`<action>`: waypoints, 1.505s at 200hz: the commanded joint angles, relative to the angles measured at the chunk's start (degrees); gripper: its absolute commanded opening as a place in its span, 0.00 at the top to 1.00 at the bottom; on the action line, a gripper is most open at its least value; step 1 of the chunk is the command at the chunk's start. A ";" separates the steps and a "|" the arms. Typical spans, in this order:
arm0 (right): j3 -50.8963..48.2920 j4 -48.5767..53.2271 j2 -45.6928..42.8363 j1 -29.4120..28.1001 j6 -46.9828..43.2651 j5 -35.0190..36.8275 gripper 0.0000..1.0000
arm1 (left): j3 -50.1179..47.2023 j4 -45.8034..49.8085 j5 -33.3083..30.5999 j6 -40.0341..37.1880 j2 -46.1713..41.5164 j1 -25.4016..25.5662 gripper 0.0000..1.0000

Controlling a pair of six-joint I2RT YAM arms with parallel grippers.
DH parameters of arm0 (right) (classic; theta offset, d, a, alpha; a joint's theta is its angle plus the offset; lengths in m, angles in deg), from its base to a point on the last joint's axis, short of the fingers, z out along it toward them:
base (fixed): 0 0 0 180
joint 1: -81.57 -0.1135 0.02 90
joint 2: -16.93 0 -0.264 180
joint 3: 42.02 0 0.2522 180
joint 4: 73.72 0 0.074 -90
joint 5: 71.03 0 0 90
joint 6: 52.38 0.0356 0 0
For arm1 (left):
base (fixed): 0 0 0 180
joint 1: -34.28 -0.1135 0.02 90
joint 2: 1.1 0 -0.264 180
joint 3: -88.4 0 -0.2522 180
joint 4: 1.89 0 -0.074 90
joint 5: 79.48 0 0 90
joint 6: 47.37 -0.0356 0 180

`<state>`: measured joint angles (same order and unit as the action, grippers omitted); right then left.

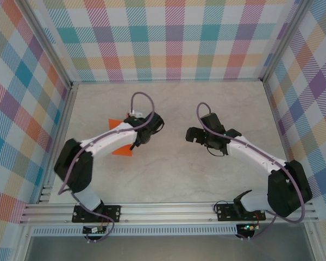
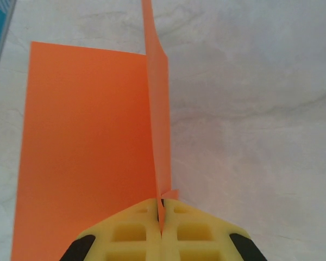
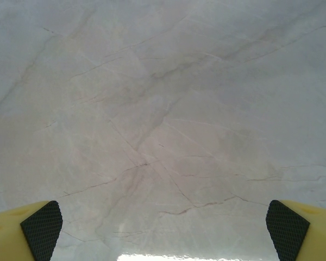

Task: Fold a paper plane with a square sheet of paper (pick it up from the middle)
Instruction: Turn over the paper at the center of the table.

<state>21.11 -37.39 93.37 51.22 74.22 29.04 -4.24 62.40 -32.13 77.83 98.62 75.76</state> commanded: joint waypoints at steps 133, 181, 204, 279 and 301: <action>-4.36 7.12 -8.50 3.63 6.43 5.25 0.00 | 23.65 3.87 8.93 3.13 28.47 11.70 0.81; -5.06 5.32 -8.77 4.53 5.98 0.48 0.00 | 21.51 -2.39 19.86 0.93 19.12 11.70 0.62; -5.25 3.21 -7.95 4.77 4.30 -3.09 0.00 | 19.24 -4.58 22.56 0.10 13.45 11.55 0.54; -3.43 -10.33 4.55 4.44 0.84 -31.11 0.00 | 5.38 -13.24 28.78 0.16 -3.78 5.66 0.41; -0.95 -11.11 9.41 2.83 2.15 -34.36 0.01 | -1.02 -17.03 32.41 2.59 -7.16 0.94 0.41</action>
<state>16.85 -44.15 98.84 55.46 75.78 4.08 0.52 49.52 -3.72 77.96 94.67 81.61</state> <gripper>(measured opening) 0.998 0.594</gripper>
